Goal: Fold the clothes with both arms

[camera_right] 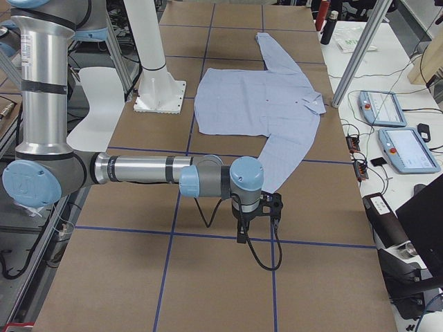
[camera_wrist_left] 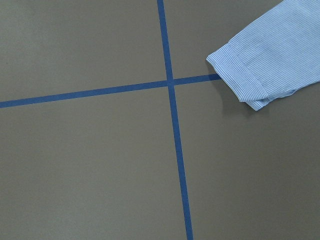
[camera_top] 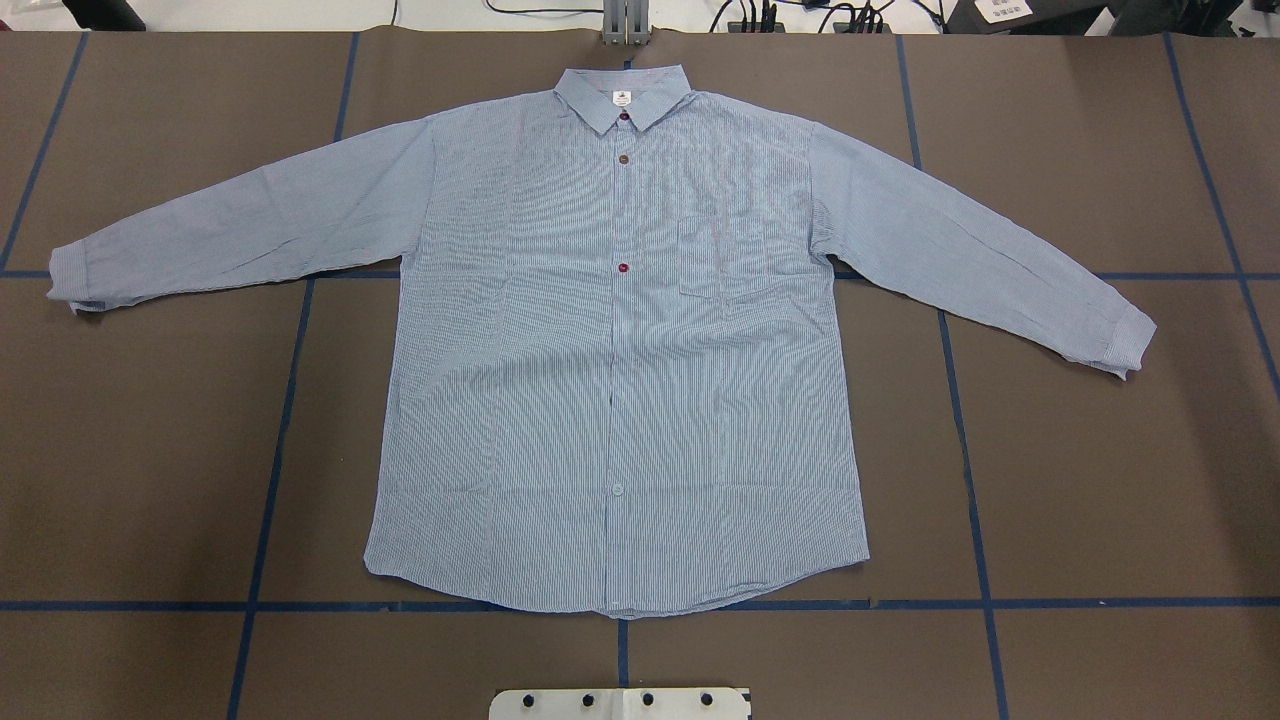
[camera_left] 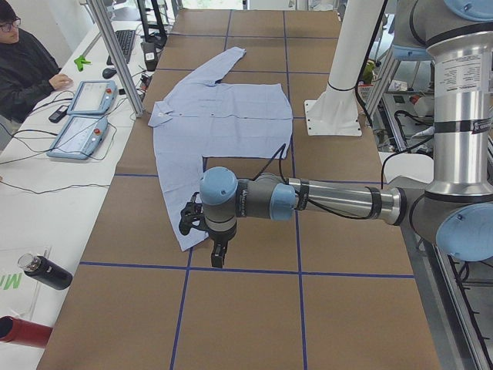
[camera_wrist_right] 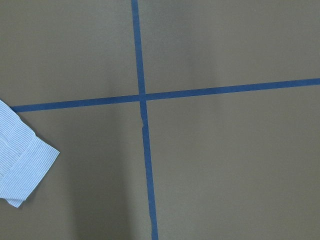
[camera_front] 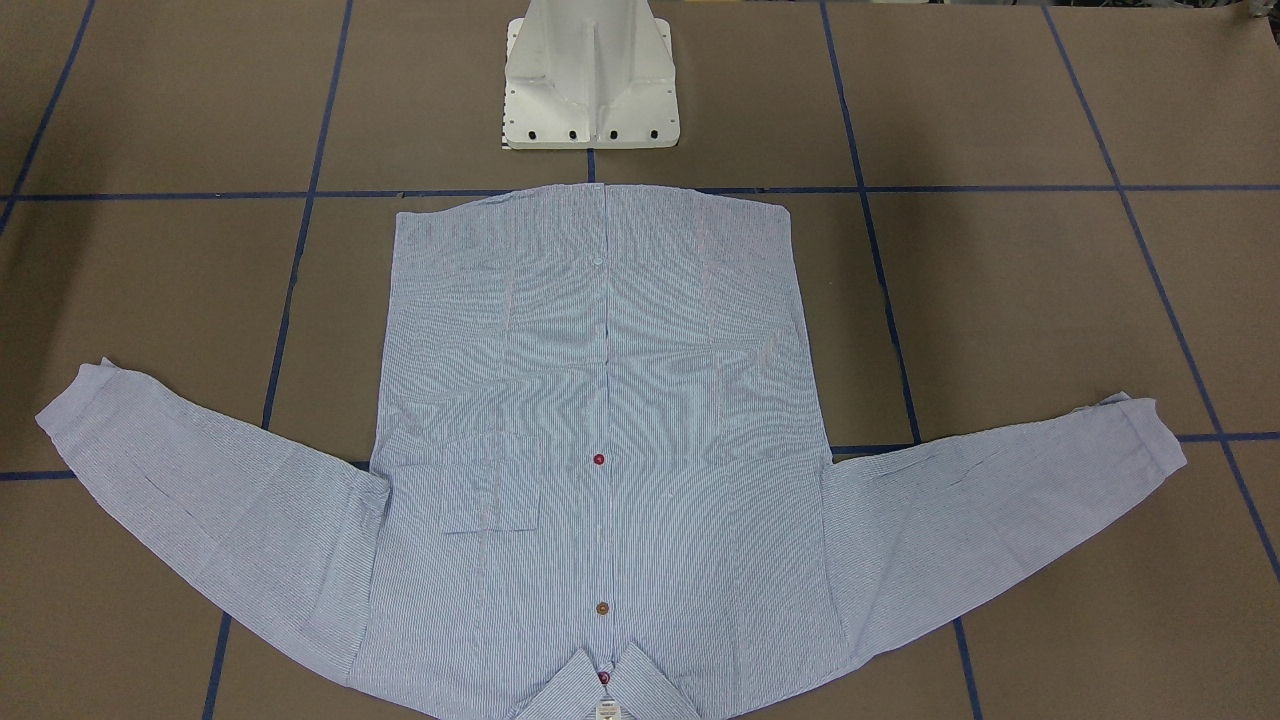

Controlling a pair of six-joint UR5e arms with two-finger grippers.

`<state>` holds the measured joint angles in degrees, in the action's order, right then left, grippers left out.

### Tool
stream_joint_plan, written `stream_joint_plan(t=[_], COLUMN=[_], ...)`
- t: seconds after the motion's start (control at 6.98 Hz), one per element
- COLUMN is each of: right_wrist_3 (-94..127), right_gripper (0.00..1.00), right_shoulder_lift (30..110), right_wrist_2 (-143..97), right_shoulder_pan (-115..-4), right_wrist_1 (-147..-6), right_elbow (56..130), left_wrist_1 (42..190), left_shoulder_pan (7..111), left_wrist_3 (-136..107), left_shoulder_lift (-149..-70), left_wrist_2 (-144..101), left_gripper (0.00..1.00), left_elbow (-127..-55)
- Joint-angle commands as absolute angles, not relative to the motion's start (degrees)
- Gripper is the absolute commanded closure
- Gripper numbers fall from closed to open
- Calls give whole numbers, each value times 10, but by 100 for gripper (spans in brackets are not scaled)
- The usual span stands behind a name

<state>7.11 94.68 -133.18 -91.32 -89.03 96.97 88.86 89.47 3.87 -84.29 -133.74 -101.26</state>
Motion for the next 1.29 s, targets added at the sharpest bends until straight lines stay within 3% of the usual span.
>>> stream_joint_plan(t=[0.0,0.57,1.15], right_wrist_3=[73,74,92], right_gripper=[0,0,0], right_shoulder_lift=[945,940,927], right_wrist_2=[-1348,-1357,-1371], right_shoulder_pan=[-913,-897,-840], right_wrist_1=[-890,-872,-744], right_elbow=[970,973,948], left_wrist_1=[889,895,931], left_shoulder_pan=[895,896,894], left_wrist_3=[39,39,34], left_shoulder_lift=[-843,-856,-874], left_wrist_2=[-1338,-1339,-1342], left_gripper=[0,0,0], left_elbow=[-1013,-1015,-1048])
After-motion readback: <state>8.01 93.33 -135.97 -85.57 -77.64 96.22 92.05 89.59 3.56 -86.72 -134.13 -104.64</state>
